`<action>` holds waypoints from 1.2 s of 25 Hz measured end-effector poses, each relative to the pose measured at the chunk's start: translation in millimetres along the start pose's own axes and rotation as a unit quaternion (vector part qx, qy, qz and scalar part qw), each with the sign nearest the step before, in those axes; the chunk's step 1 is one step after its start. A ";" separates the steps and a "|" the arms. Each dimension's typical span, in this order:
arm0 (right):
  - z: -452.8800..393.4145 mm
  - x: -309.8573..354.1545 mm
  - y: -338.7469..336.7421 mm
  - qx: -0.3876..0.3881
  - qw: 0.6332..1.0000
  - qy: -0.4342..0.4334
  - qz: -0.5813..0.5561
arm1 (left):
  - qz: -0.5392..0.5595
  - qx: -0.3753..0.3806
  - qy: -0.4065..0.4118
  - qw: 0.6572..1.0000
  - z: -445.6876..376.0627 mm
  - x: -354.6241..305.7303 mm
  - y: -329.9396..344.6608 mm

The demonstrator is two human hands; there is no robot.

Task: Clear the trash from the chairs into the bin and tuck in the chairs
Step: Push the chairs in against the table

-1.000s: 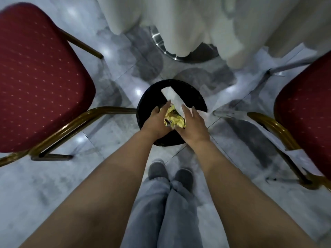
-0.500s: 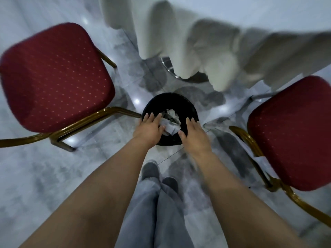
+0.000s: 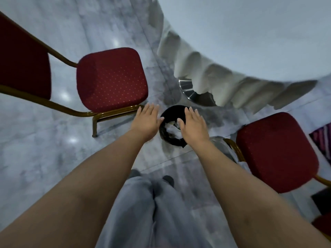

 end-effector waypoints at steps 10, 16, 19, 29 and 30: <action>79.6 181.4 -8.0 -0.065 0.989 -0.127 0.045 | -0.036 -0.096 -0.053 0.993 147.5 147.7 -108.9; 130.3 320.3 26.6 -0.081 0.982 -0.169 0.028 | -0.091 -0.158 -0.077 0.980 238.5 259.6 -165.6; 155.4 387.3 42.4 -0.084 0.977 -0.195 0.024 | -0.086 -0.186 -0.099 0.974 273.8 311.8 -187.4; 157.4 581.6 76.1 -0.084 0.962 -0.261 -0.014 | -0.067 -0.244 -0.134 0.958 299.6 459.4 -247.1; 153.7 599.7 76.8 -0.087 0.960 -0.264 -0.021 | -0.066 -0.246 -0.137 0.957 297.1 471.9 -254.6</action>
Point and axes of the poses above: each hand's wrist, its own z-axis away from the middle knuckle, its own y-axis out of the palm, x = y × z, the point moved 6 cm from there along -z, towards the middle knuckle, and after that the axes turned 13 degrees about y, right-handed, at the moved point
